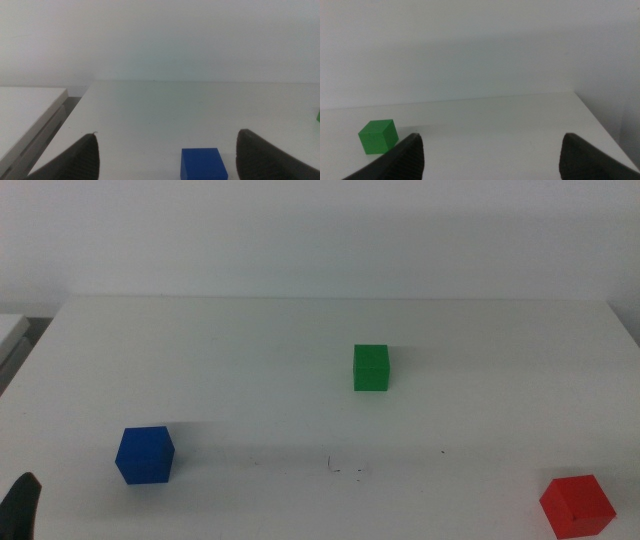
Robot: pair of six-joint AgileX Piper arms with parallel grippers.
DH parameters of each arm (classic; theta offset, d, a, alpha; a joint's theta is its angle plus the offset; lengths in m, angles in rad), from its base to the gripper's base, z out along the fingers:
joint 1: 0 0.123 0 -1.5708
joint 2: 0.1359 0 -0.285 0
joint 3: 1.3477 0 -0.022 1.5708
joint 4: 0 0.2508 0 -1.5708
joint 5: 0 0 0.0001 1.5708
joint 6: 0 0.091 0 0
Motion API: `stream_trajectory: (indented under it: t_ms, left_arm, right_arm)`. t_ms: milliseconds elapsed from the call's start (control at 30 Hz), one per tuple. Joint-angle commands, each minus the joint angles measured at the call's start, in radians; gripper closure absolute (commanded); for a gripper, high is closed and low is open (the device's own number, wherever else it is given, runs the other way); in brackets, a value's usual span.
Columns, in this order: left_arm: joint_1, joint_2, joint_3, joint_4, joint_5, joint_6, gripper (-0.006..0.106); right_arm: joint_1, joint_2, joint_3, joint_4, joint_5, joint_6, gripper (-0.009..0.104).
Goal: Stack red cubes first, then green, then blue cubes in a specific spot.
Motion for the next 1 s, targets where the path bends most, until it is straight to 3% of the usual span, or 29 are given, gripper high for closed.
stream_trajectory:
  t_ms: [0, 200, 367, 467, 800, 967]
  left_arm:
    - [-0.002, -0.003, 0.000, -0.003, -0.014, -0.001, 0.007]
    - [-0.002, -0.003, 0.000, -0.003, -0.014, -0.001, 0.007]
    - [-0.002, -0.003, 0.000, -0.003, -0.014, -0.001, 0.007]
    - [-0.002, -0.003, 0.000, -0.003, -0.014, -0.001, 0.007]
    - [-0.002, -0.003, 0.000, -0.003, -0.014, -0.001, 0.007]
    - [-0.002, -0.003, 0.000, -0.003, -0.014, -0.001, 0.007]
  right_arm:
    - [-0.001, 0.004, -0.007, -0.014, 0.002, 0.013, 0.002]
    - [-0.001, 0.144, -0.260, -0.014, 0.208, 0.014, 0.002]
    - [-0.001, 0.488, -0.641, -0.004, 0.690, 0.004, 0.002]
    - [-0.001, 0.632, -0.795, -0.007, 0.869, 0.004, 0.002]
    - [-0.001, 0.857, -0.904, 0.001, 0.973, -0.034, 0.002]
    - [0.013, 1.020, -0.904, 0.087, 0.994, -0.162, 0.002]
